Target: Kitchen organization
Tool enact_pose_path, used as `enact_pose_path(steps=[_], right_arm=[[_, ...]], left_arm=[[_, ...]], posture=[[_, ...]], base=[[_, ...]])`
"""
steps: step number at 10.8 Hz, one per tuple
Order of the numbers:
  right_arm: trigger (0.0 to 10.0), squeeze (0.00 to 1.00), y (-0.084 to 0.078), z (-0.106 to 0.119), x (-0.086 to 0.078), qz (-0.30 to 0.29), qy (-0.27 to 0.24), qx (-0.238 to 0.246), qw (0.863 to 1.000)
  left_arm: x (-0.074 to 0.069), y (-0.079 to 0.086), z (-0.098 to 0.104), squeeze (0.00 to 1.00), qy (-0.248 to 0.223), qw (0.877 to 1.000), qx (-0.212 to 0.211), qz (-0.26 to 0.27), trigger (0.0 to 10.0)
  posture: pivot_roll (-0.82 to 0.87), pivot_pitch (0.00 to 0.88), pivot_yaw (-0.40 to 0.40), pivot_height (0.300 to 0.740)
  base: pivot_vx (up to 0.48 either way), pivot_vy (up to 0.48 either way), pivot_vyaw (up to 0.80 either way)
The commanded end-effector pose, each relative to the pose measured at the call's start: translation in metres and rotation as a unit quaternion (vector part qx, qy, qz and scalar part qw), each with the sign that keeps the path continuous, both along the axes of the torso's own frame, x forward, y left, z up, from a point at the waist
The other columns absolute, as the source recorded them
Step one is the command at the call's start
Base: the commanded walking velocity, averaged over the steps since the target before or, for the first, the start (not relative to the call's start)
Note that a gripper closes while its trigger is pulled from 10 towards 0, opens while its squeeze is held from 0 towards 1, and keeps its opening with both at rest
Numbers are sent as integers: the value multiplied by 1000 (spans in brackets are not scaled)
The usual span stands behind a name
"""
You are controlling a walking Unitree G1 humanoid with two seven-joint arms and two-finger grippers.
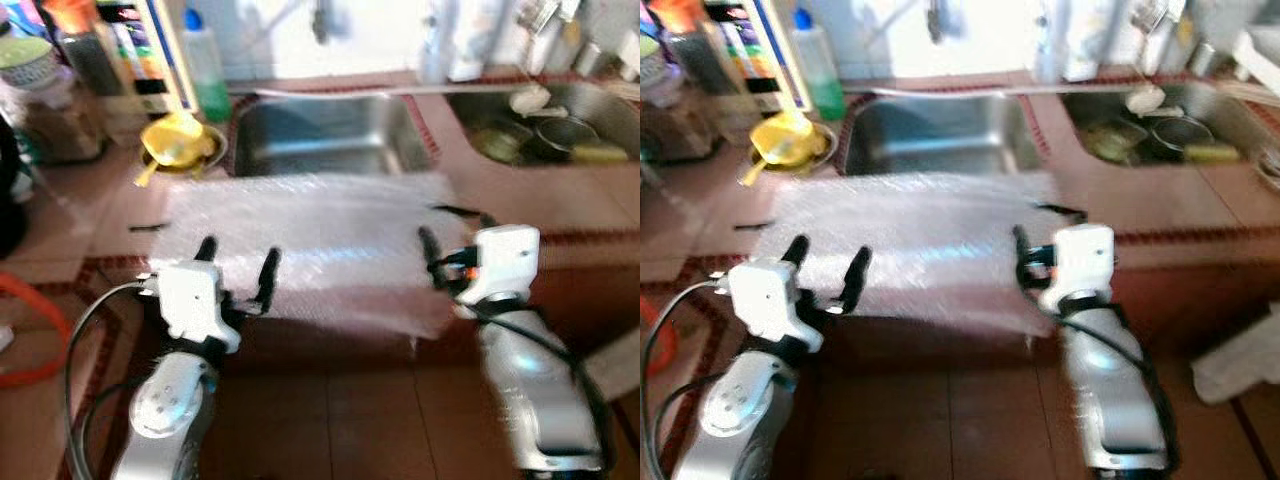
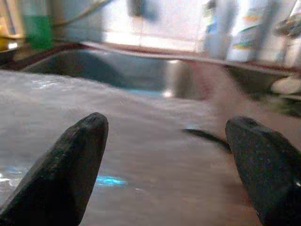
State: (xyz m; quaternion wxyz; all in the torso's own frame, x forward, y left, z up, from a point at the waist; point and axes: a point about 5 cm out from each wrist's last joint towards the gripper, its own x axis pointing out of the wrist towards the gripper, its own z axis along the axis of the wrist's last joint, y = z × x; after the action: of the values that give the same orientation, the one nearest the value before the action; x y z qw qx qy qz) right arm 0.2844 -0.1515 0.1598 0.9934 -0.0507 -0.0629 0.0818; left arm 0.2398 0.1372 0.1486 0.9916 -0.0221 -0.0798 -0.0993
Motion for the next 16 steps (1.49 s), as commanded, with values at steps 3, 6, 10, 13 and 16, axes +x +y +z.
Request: enact_pose_path(steps=[3, 6, 10, 13, 16], right_arm=[[10000, 0, -5, 0, 1, -3, 0, -7, 1000], [10000, 0, -5, 0, 0, -2, -1, -10, 1000], [10000, 0, -5, 1, 1, 1, -5, -14, 1000], [10000, 0, -4, 1, 1, 5, -5, -17, 1000], [10000, 0, -4, 1, 1, 8, -5, -20, 1000]], left_arm=[[0, -1, 2, 0, -4, 1000, 1, -2, 10000], [0, -3, 1, 0, -2, 1000, 1, -5, 10000], [0, -4, 0, 0, -1, 1000, 1, -4, 10000], [0, 1, 2, 0, -5, 1000, -11, 15, 10000], [-1, 3, 6, 0, -16, 999, -5, 30, 10000]], posture=[[-98, 144, 34, 740], [-104, 145, 30, 740], [-103, 139, 27, 740], [-101, 141, 22, 740], [-98, 143, 20, 740]], base=[[315, 0, 0], [314, 0, 0], [315, 0, 0], [184, 0, 0], [0, 0, 0]])
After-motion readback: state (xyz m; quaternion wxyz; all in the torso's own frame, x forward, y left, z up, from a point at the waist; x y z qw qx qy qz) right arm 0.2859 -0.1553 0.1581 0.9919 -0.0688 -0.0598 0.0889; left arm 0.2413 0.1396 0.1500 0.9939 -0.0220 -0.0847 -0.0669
